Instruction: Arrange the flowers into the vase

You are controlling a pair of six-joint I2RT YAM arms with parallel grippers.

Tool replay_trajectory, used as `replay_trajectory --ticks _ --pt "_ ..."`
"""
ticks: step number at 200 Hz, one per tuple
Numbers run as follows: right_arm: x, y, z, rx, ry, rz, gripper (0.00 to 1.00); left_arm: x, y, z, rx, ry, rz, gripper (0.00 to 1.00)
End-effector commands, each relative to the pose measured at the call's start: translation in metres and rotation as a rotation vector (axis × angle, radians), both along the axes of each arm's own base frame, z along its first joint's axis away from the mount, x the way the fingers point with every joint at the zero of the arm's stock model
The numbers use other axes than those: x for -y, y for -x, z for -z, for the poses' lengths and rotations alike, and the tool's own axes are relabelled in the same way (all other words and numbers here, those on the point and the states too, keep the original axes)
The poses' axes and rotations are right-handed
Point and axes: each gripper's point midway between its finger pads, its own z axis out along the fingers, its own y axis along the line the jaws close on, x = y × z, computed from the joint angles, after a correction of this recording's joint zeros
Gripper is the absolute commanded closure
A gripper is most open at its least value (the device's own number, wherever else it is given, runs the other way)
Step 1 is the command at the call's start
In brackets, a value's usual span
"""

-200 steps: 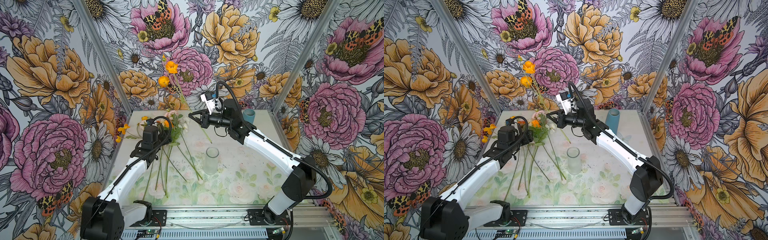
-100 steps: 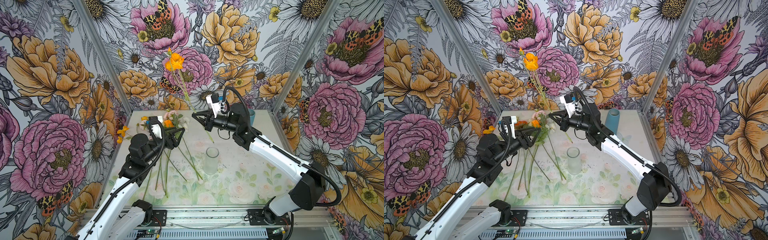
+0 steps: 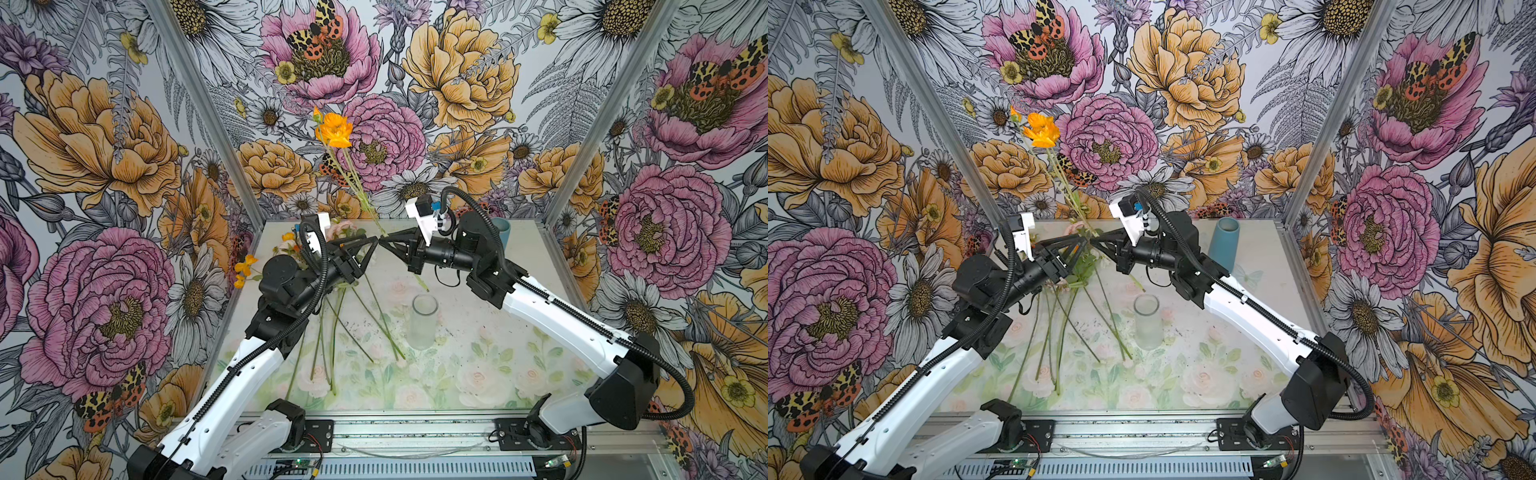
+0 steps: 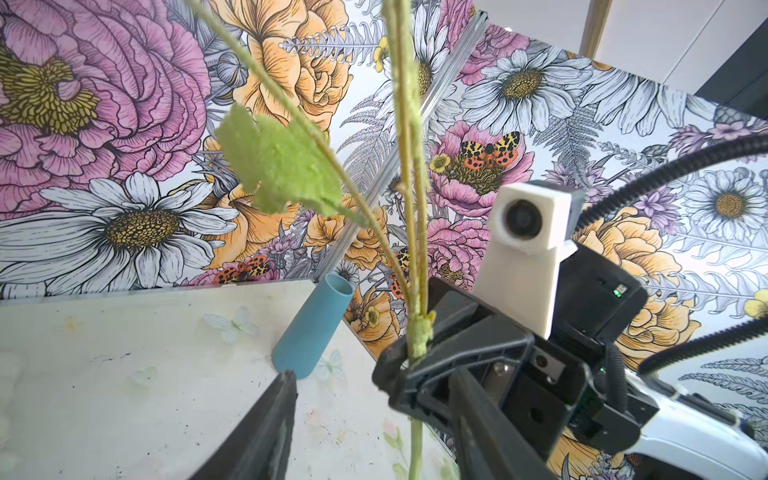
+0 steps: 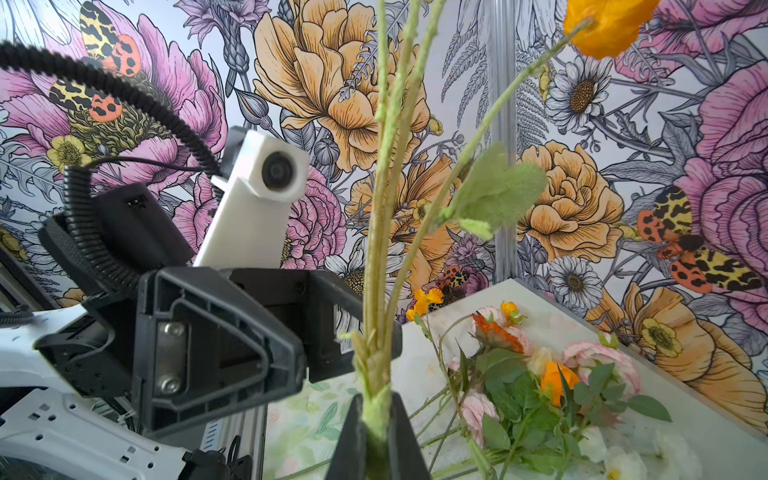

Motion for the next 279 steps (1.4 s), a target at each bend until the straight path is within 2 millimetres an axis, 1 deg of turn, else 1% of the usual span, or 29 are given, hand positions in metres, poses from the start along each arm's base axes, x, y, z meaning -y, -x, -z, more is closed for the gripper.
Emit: replay_trajectory --ticks 1,17,41,63,79,94,102,124,131,165,170,174,180,184,199,206,214,226,247,257,279 --pt "-0.001 0.007 -0.002 0.024 0.009 -0.011 1.0 0.005 0.005 -0.021 0.053 0.022 0.021 0.43" --pt "-0.003 0.008 -0.003 0.027 0.008 -0.019 1.0 0.006 0.003 -0.023 0.053 0.021 0.019 0.45" --pt "-0.006 0.01 -0.006 0.032 0.007 -0.027 1.0 0.009 -0.001 -0.019 0.026 0.014 0.026 0.52" --pt "-0.008 0.012 -0.007 0.036 0.014 -0.033 1.0 0.01 -0.002 -0.017 0.02 0.01 0.023 0.55" --pt "-0.009 0.011 -0.005 0.034 0.017 -0.031 1.0 0.012 -0.002 -0.016 0.016 0.01 0.03 0.62" --pt "-0.01 0.011 -0.003 0.031 0.021 -0.03 1.0 0.014 -0.001 -0.018 0.017 0.01 0.039 0.66" --pt "-0.011 0.01 -0.002 0.03 0.023 -0.028 1.0 0.015 0.001 -0.018 0.017 0.008 0.047 0.72" --pt "-0.01 0.007 -0.001 0.031 0.027 -0.008 1.0 0.018 0.002 -0.016 0.001 0.002 0.063 0.95" --pt "-0.009 0.006 -0.001 0.033 0.026 0.0 1.0 0.019 0.002 -0.014 -0.005 -0.002 0.064 1.0" --pt "-0.003 0.002 -0.002 0.033 0.035 0.037 1.0 0.018 0.003 -0.011 -0.013 -0.005 0.06 1.0" --pt "-0.001 0.001 -0.001 0.034 0.038 0.042 0.96 0.019 0.003 -0.011 -0.013 -0.004 0.06 1.0" --pt "0.0 0.002 -0.001 0.034 0.039 0.044 0.88 0.019 0.004 -0.012 -0.01 -0.004 0.061 1.0" --pt "0.004 0.003 0.001 0.033 0.044 0.054 0.73 0.02 0.005 -0.013 -0.005 -0.005 0.062 1.0" --pt "0.006 0.002 0.002 0.032 0.048 0.065 0.65 0.021 0.005 -0.013 -0.004 -0.007 0.06 1.0" --pt "0.018 0.004 0.011 0.025 0.065 0.104 0.43 0.022 0.006 -0.013 0.004 -0.022 0.043 1.0" --pt "0.025 0.005 0.014 0.019 0.072 0.127 0.34 0.024 0.006 -0.012 0.011 -0.036 0.032 1.0" --pt "0.034 0.009 0.018 0.014 0.077 0.147 0.28 0.026 0.008 -0.01 0.021 -0.055 0.019 1.0" --pt "0.048 0.013 0.029 -0.005 0.091 0.182 0.22 0.032 0.009 -0.008 0.04 -0.086 0.004 1.0" --pt "0.073 0.022 0.042 -0.026 0.102 0.245 0.13 0.044 0.013 -0.001 0.077 -0.145 -0.027 1.0" --pt "0.083 0.025 0.046 -0.033 0.111 0.273 0.1 0.049 0.014 0.003 0.092 -0.183 -0.051 1.0" --pt "0.102 0.032 0.056 -0.07 0.143 0.316 0.08 0.055 0.018 0.007 0.129 -0.269 -0.106 1.0"
